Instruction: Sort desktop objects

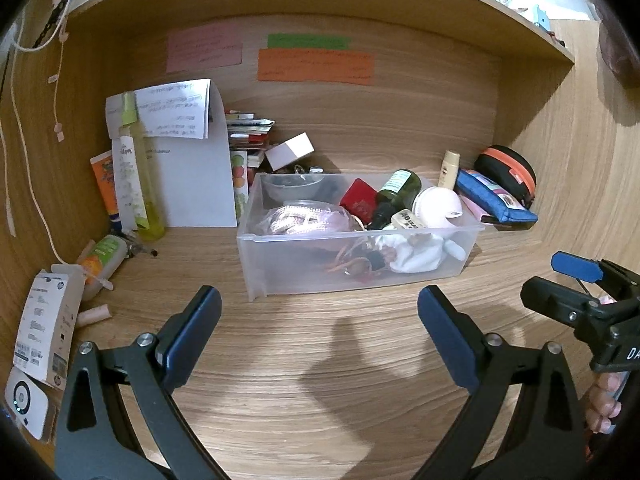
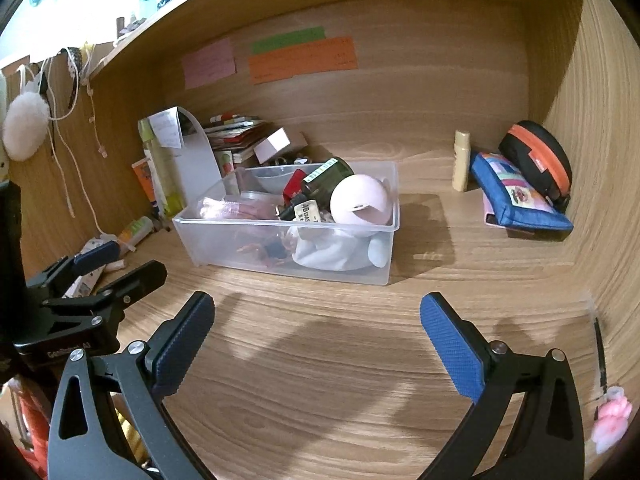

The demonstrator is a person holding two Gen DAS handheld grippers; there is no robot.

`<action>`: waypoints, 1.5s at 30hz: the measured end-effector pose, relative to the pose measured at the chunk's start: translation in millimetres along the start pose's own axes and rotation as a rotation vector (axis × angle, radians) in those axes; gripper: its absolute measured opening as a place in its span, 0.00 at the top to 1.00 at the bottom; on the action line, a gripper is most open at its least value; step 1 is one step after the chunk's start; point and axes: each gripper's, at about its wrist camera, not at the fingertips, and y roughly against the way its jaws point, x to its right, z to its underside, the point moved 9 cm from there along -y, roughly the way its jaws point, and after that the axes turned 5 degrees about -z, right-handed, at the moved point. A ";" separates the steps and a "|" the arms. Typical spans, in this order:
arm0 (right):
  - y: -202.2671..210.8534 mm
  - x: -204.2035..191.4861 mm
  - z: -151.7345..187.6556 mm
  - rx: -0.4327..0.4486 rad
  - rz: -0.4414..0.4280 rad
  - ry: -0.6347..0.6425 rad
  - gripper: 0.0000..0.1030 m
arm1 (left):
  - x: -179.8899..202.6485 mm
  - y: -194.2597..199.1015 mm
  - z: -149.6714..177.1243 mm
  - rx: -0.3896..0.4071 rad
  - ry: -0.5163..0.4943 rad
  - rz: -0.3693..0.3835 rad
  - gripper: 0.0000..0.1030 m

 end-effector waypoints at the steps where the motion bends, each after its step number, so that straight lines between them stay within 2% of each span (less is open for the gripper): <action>1: 0.2 0.5 0.0 0.000 0.001 -0.002 0.00 | -0.7 -0.2 0.1 -0.001 0.002 0.001 0.03; 22: -3.1 -6.2 2.5 -0.013 -0.003 0.017 0.00 | -1.1 0.0 2.7 -0.003 0.004 0.004 0.03; 31: -2.5 -5.8 2.7 -0.013 -0.009 0.012 0.00 | 5.3 5.5 -0.4 0.028 -0.015 0.017 0.03; 36: -2.5 -7.2 3.6 -0.016 -0.016 0.009 0.00 | 13.5 1.9 3.2 0.002 -0.043 0.029 0.03; 45: -0.5 -7.8 3.7 -0.012 -0.016 0.013 0.00 | 9.5 -1.4 4.5 -0.008 -0.012 0.052 0.03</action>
